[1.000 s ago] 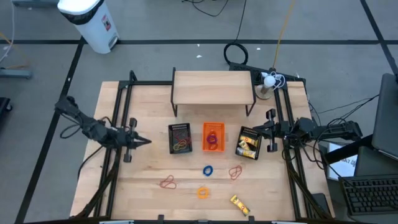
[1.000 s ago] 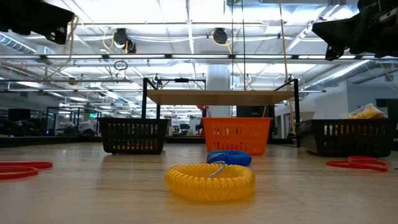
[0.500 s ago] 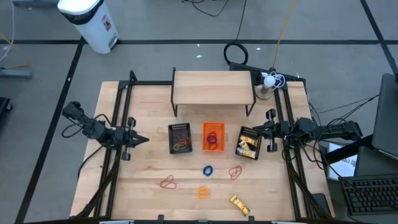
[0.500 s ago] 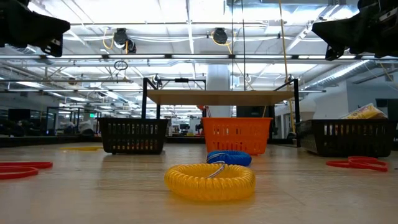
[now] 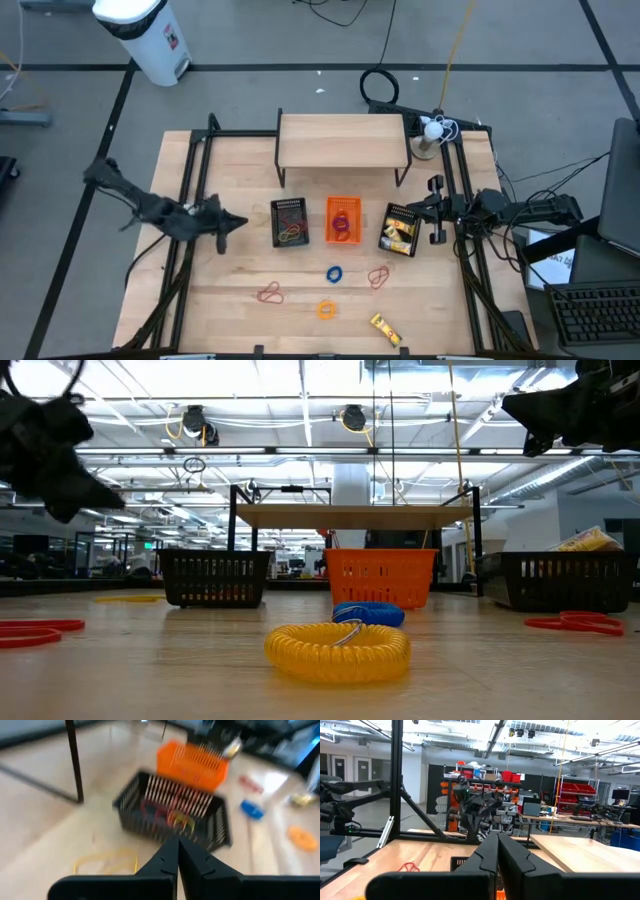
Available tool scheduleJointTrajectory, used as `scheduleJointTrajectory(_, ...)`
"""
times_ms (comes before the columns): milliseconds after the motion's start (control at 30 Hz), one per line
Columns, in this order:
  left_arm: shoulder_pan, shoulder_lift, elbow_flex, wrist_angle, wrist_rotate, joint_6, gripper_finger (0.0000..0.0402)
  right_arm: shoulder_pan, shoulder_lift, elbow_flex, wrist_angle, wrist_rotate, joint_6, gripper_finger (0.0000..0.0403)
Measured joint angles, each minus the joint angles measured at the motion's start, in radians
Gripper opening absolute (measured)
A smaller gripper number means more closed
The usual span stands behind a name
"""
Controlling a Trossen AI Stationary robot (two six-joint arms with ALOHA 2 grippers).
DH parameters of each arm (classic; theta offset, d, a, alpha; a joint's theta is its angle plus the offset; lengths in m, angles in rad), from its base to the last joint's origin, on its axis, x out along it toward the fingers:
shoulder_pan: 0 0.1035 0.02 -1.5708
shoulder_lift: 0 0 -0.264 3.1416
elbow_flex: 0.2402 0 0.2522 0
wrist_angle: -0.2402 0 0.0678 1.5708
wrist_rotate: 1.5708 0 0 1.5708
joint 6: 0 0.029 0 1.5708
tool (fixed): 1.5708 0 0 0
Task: Pick & Place Office Desk Supplies
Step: Put the yellow rubber band into the left black bin
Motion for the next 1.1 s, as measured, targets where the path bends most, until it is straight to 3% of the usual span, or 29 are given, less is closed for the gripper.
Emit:
scheduleJointTrajectory(167, 0.105, 0.213, 0.023, -0.002, 0.189, -0.090, 0.0043, 0.000, 0.000, 0.000, 0.000, 0.000, 0.014, 0.0004)
scheduleJointTrajectory(333, 0.196, 0.442, 0.108, -0.006, 0.326, -0.088, 0.0111, 0.000, 0.000, 0.000, -0.001, 0.000, 0.016, 0.0004)
scheduleJointTrajectory(467, 0.243, 0.599, 0.212, -0.014, 0.404, -0.001, 0.0174, 0.000, 0.000, 0.000, -0.005, 0.000, 0.017, 0.0004)
scheduleJointTrajectory(567, 0.272, 0.706, 0.291, -0.070, 0.399, 0.064, 0.0205, 0.000, 0.000, 0.000, -0.005, 0.000, 0.017, 0.0004)
scheduleJointTrajectory(867, 0.406, 0.972, 0.381, -0.149, 0.402, 0.160, 0.0200, 0.000, 0.000, 0.000, -0.014, 0.000, 0.017, 0.0004)
scheduleJointTrajectory(1100, 0.486, 1.053, 0.389, -0.126, 0.474, 0.210, 0.0173, 0.000, 0.000, 0.000, -0.014, 0.000, 0.014, 0.0004)
